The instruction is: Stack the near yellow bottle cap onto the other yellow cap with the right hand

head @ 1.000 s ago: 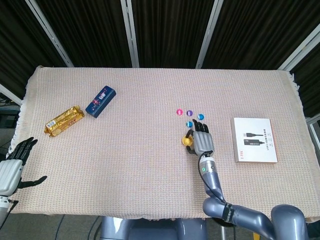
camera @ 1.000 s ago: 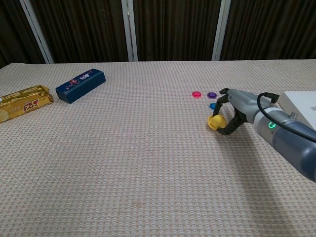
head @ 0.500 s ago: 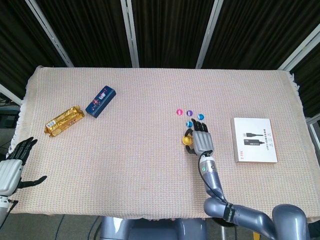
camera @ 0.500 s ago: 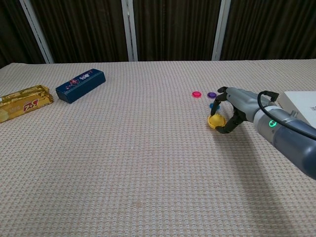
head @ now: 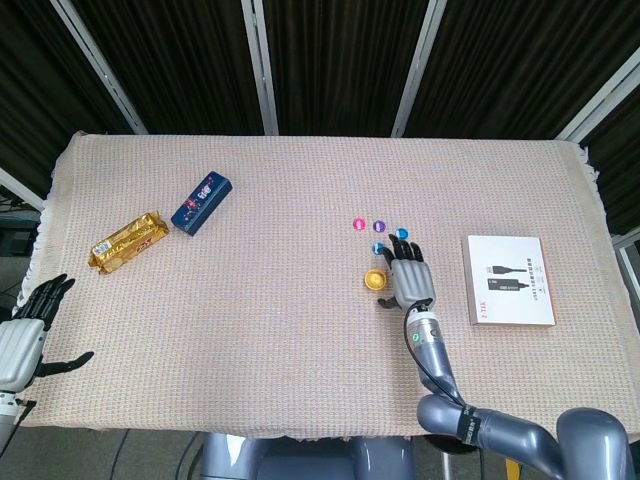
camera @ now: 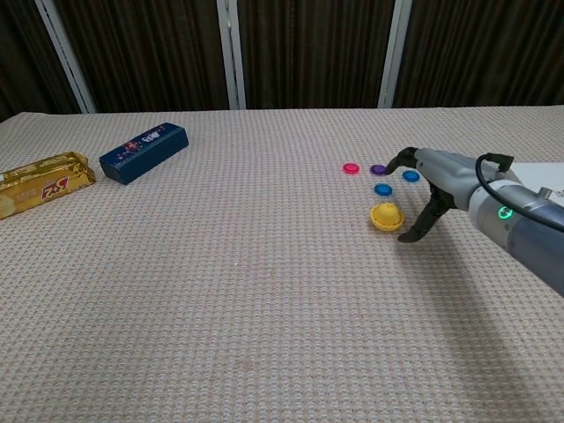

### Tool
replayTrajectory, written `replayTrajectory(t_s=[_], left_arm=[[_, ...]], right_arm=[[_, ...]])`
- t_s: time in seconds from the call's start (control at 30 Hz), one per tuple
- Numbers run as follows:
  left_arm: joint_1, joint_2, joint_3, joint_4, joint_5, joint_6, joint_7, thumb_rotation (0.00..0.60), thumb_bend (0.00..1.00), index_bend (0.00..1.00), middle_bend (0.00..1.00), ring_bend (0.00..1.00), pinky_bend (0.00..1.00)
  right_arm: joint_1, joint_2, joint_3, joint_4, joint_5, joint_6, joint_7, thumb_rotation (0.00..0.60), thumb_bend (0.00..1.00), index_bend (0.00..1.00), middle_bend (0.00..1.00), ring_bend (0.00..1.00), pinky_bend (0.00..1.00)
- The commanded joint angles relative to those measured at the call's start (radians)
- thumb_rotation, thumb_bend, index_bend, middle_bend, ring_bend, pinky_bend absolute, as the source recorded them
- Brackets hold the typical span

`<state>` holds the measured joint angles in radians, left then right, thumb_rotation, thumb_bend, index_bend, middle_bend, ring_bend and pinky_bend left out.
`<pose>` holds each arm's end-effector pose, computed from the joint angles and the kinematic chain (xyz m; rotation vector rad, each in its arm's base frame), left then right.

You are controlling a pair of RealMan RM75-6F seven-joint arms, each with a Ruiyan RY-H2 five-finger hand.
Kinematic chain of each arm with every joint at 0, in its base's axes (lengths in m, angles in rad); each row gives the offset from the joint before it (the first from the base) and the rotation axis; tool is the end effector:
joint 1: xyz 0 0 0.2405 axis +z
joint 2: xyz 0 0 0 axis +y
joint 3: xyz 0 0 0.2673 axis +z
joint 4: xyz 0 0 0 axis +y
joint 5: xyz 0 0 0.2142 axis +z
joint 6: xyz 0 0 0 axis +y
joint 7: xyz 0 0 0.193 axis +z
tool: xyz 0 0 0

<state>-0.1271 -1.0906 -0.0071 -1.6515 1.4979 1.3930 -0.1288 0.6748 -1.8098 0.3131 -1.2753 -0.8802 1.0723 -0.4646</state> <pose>-0.3188 0.2335 0.1418 -1.4274 -1.0898 -0.9498 -0.1822 -0.4083 -0.0712 1.4992 -1.1508 0.8625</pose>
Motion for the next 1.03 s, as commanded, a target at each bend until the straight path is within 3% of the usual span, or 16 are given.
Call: replayTrajectory(t_s=[0.03, 0.23, 0.43, 0.5, 0.73, 0.87, 1.03], left_arm=[[0.001, -0.001, 0.000, 0.004, 0.003, 0.005, 0.001, 0.600, 0.04, 0.00, 0.00, 0.00, 0.22], [0.003, -0.003, 0.002, 0.014, 0.012, 0.012, 0.008, 0.600, 0.04, 0.00, 0.00, 0.00, 0.22], [0.002, -0.004, 0.004, 0.018, 0.016, 0.011, 0.008, 0.600, 0.04, 0.00, 0.00, 0.00, 0.22], [0.002, -0.003, 0.004, 0.017, 0.020, 0.014, 0.012, 0.600, 0.04, 0.00, 0.00, 0.00, 0.22], [-0.003, -0.001, 0.004, 0.011, 0.025, 0.011, 0.027, 0.600, 0.04, 0.00, 0.00, 0.00, 0.22], [-0.009, 0.002, 0.002, 0.005, 0.021, 0.000, 0.026, 0.600, 0.04, 0.00, 0.00, 0.00, 0.22], [-0.010, 0.004, 0.002, 0.006, 0.017, -0.005, 0.016, 0.600, 0.04, 0.00, 0.00, 0.00, 0.21]], right_arm=[[-0.025, 0.088, -0.022, -0.068, -0.034, 0.027, -0.032, 0.600, 0.00, 0.06, 0.00, 0.00, 0.00], [-0.095, 0.302, -0.057, -0.267, -0.083, 0.067, -0.051, 0.600, 0.00, 0.02, 0.00, 0.00, 0.00], [-0.235, 0.594, -0.159, -0.509, -0.215, 0.155, -0.013, 0.600, 0.00, 0.00, 0.00, 0.00, 0.00], [-0.277, 0.653, -0.194, -0.538, -0.270, 0.188, 0.014, 0.600, 0.00, 0.00, 0.00, 0.00, 0.00], [-0.412, 0.694, -0.280, -0.472, -0.375, 0.290, 0.194, 0.600, 0.00, 0.01, 0.00, 0.00, 0.00], [-0.429, 0.720, -0.254, -0.494, -0.310, 0.254, 0.321, 0.600, 0.00, 0.01, 0.00, 0.00, 0.00], [-0.434, 0.729, -0.254, -0.475, -0.323, 0.238, 0.354, 0.600, 0.00, 0.01, 0.00, 0.00, 0.00]])
